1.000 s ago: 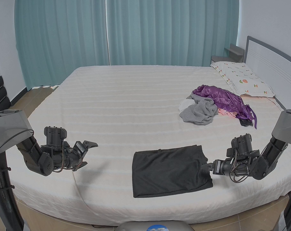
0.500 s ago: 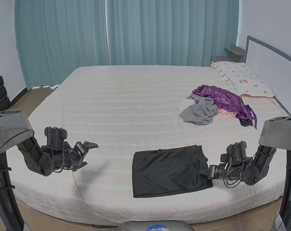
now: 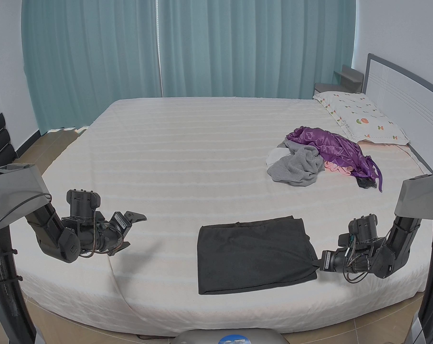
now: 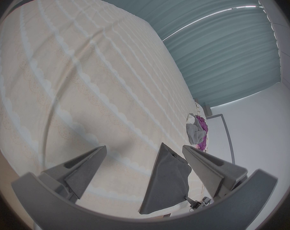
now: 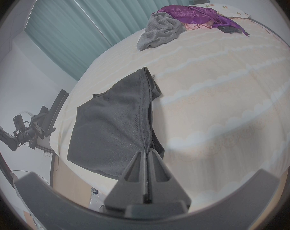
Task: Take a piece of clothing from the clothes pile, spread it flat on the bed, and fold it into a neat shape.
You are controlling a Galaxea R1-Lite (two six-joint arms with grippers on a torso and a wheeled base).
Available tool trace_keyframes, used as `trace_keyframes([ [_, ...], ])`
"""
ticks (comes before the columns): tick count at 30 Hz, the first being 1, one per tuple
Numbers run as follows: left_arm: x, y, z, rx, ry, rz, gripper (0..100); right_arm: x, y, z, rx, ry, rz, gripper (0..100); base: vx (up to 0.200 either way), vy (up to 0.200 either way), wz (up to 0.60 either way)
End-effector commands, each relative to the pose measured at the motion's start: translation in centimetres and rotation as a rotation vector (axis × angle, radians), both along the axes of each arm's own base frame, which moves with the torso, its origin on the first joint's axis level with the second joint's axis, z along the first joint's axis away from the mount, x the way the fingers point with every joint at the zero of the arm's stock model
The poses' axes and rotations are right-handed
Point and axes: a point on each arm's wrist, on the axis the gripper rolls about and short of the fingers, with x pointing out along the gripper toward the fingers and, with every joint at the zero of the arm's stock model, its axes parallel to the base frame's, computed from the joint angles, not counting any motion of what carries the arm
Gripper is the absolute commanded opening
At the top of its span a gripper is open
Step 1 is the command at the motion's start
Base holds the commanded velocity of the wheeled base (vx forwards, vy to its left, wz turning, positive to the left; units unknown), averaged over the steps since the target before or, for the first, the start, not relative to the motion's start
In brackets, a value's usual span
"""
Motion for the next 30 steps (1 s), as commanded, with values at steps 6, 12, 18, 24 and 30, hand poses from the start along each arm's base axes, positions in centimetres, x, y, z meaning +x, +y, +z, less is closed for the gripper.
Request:
trace_keyframes([
  [6,0.0,0.0,0.0,0.000,0.001,0.000,100,0.0,-0.7,-0.2,-0.020,-0.003,0.002,100,0.000,0.000,0.00],
  [12,0.0,0.0,-0.1,0.000,0.003,0.000,100,1.7,-0.2,1.3,0.040,-0.079,0.022,100,0.000,0.000,0.00],
  [18,0.0,0.0,-0.1,0.001,0.003,0.001,100,5.7,0.6,1.0,0.115,-0.120,-0.049,100,0.000,0.000,0.00],
  [24,0.1,-0.3,-0.2,0.003,0.002,-0.006,100,11.3,2.2,-0.4,0.218,-0.151,-0.163,100,0.000,0.000,0.00],
  [30,0.0,-0.3,-0.2,0.002,0.004,-0.005,100,12.3,3.3,-1.3,0.258,-0.149,-0.194,100,0.000,0.000,0.00],
])
